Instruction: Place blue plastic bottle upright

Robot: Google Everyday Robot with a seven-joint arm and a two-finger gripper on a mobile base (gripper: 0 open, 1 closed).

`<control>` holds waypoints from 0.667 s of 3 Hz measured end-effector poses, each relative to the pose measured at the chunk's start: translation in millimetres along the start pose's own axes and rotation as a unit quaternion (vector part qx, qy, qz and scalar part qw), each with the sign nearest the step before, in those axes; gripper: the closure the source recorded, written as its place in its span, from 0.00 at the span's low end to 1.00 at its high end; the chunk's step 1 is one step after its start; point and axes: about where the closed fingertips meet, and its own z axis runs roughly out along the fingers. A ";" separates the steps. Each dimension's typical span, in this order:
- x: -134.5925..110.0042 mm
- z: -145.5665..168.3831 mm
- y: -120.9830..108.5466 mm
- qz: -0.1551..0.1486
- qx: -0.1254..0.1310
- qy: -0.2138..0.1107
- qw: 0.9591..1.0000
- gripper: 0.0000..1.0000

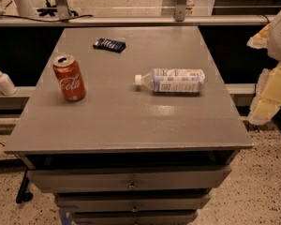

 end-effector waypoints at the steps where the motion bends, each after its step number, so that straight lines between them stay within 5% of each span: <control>1: -0.1 0.0 0.0 0.000 0.000 0.000 1.000 0.00; 2: -13.1 4.9 -6.2 -0.012 0.004 -0.022 1.000 0.00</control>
Offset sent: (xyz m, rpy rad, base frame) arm 0.0241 0.0260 -0.0065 0.0773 -0.0320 0.0793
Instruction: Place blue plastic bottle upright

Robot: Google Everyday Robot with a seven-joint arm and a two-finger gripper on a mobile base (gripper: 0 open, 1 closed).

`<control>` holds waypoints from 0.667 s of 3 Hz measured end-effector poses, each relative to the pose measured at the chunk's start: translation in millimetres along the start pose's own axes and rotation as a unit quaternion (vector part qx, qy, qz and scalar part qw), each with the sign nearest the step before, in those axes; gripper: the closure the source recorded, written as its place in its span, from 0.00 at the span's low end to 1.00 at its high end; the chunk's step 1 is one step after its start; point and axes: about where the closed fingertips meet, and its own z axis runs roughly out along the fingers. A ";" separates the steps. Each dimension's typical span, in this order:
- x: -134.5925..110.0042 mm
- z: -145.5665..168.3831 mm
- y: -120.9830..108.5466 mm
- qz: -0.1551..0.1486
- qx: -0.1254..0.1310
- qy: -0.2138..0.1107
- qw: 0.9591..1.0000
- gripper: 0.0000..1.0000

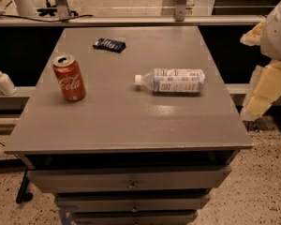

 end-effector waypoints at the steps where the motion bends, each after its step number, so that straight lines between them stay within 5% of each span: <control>1: -42.4 27.1 -13.4 -0.023 0.000 -0.033 0.999 0.00; 2: -92.4 51.3 -21.0 -0.049 -0.004 -0.058 0.997 0.00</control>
Offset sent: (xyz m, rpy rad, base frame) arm 0.0827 0.1542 -0.0334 0.1226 -0.0479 0.2046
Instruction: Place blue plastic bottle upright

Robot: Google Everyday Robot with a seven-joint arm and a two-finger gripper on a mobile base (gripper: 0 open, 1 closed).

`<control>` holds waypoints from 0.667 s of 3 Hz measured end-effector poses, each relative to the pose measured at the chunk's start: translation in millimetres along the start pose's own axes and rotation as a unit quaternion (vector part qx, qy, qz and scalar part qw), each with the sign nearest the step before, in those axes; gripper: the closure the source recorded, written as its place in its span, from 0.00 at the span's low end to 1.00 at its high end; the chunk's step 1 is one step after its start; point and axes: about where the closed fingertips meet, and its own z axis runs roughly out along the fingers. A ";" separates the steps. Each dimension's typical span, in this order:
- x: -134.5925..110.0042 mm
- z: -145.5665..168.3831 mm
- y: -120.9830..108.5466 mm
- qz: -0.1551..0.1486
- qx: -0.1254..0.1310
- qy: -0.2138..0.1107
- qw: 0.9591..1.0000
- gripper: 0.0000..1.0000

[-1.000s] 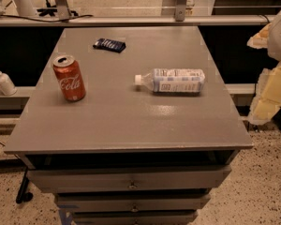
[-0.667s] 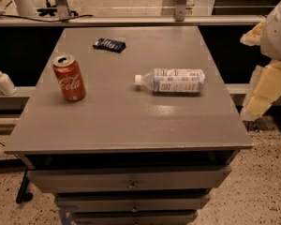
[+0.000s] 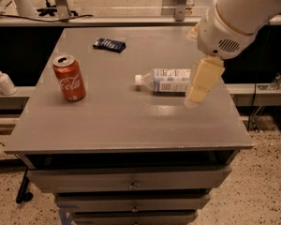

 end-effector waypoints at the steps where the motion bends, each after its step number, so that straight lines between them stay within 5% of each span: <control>1: -37.8 28.2 -4.3 -0.021 0.000 -0.013 1.000 0.00; 2: -61.3 61.1 -8.0 -0.040 0.003 -0.014 0.999 0.00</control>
Offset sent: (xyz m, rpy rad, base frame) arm 0.0527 0.1131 -0.0655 -0.0133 -0.0489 0.1168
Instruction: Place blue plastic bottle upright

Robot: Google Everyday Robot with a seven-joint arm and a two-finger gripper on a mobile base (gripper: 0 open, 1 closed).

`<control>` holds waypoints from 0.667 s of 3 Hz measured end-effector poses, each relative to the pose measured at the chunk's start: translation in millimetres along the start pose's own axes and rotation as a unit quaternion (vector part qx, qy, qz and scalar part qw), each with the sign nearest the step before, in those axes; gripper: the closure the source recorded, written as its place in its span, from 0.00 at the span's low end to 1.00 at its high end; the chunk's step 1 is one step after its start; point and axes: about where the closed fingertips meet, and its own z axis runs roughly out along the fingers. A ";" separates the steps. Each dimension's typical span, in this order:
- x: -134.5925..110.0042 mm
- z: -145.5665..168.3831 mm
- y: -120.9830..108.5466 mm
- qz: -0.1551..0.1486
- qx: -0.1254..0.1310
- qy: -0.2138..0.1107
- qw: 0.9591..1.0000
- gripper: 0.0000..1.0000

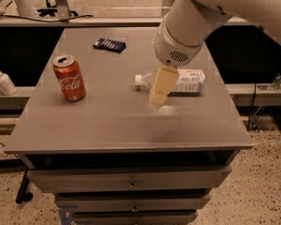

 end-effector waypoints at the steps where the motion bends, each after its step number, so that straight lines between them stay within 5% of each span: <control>1: -4.2 34.6 -15.3 -0.014 0.004 0.006 1.000 0.00; 2: -1.6 59.2 -31.7 -0.026 0.007 0.015 1.000 0.00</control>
Offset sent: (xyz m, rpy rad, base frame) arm 0.0829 0.0224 -0.0676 -0.0770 -0.0397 0.0487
